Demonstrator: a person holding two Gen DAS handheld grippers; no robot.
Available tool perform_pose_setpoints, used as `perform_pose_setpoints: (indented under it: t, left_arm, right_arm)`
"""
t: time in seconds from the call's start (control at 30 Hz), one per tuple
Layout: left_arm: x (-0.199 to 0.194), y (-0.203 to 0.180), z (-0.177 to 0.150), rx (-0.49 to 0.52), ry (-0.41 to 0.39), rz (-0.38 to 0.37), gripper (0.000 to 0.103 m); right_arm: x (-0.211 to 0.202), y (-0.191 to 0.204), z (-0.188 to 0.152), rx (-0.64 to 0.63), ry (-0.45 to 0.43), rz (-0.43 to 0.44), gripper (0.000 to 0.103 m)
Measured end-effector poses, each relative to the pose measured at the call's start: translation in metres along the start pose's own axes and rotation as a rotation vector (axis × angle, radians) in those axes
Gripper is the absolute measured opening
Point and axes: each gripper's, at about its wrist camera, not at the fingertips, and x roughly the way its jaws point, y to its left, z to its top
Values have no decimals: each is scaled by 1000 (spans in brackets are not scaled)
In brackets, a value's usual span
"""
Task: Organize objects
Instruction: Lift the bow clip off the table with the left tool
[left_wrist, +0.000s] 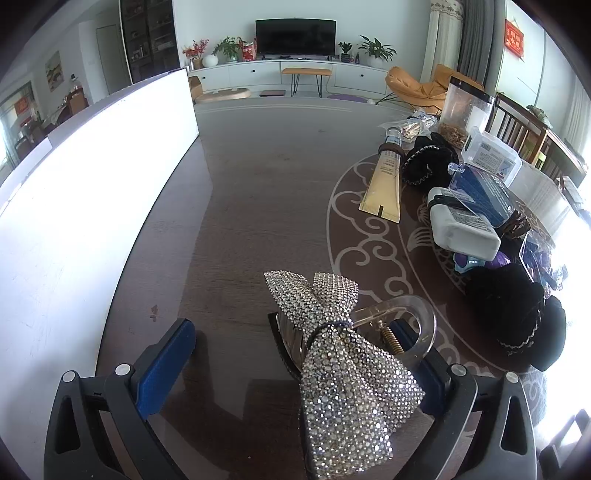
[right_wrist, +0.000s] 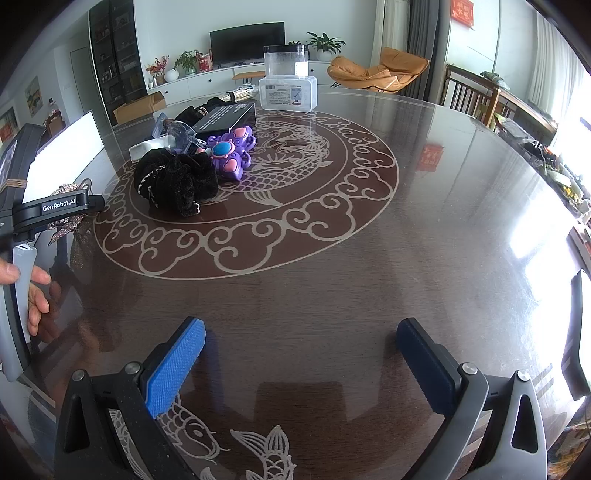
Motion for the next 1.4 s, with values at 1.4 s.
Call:
perform_pose_setpoints:
  t: [1.4]
  left_arm:
    - [-7, -29, -3, 248, -38, -180, 70]
  right_arm:
    - [0, 0, 0, 0, 0, -1, 103]
